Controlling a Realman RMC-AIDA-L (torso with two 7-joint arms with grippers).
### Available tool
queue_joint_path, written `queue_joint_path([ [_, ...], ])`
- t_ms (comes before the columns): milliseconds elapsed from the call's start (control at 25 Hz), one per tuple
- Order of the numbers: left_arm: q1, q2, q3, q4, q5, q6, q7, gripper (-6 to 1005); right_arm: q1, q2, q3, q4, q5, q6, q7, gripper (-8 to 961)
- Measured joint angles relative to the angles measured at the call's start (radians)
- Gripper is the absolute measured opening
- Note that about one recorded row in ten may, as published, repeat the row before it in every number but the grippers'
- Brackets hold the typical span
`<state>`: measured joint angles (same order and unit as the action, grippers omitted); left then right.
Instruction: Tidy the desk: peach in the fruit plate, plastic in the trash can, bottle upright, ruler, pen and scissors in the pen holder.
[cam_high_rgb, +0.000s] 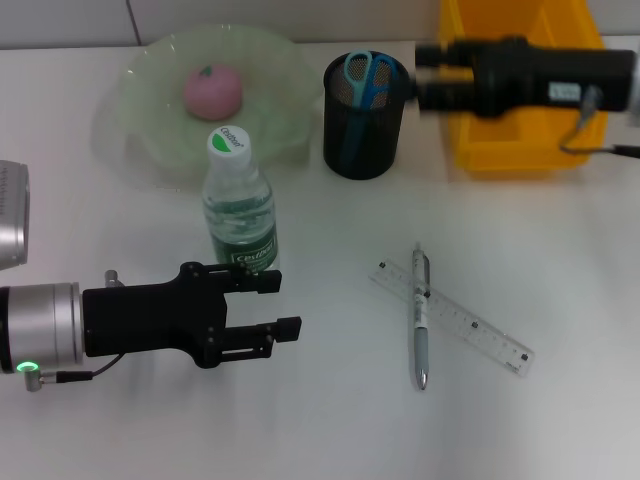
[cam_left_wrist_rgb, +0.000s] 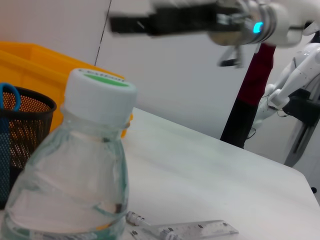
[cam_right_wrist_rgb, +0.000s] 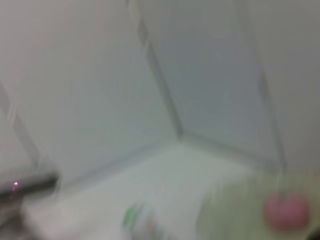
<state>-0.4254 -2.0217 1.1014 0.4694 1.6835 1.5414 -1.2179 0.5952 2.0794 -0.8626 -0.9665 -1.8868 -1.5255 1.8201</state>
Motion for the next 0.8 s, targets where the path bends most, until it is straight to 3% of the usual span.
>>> queue_joint_path([
  [120,0.000,0.000,0.000,0.000,0.001,0.001,0.000,664,0.012,0.000,-0.046,-0.195,-0.220,-0.160,0.170,744],
  [240,-0.001,0.000,0.000,0.000,0.001,0.002,0.000,665,0.030,0.001,-0.076,-0.246,-0.300,-0.205,0.226,751],
  [320,-0.001,0.000,0.000,0.000,0.001,0.003,0.000,665,0.054,0.004,-0.176,-0.297,-0.429,-0.211,0.296,753],
  [560,0.000,-0.005,0.000,0.000,0.001,0.003,0.000,664,0.073,0.007,-0.354,-0.260,-0.506,-0.132,0.352,752],
  [720,0.003,-0.007,0.000,-0.001,0.002,0.003,0.000,663,0.071,0.008,-0.502,-0.202,-0.510,0.004,0.384,753],
  [800,0.004,-0.007,0.000,-0.003,0.002,0.003,0.000,663,0.070,0.008,-0.519,-0.197,-0.511,0.021,0.387,753],
])
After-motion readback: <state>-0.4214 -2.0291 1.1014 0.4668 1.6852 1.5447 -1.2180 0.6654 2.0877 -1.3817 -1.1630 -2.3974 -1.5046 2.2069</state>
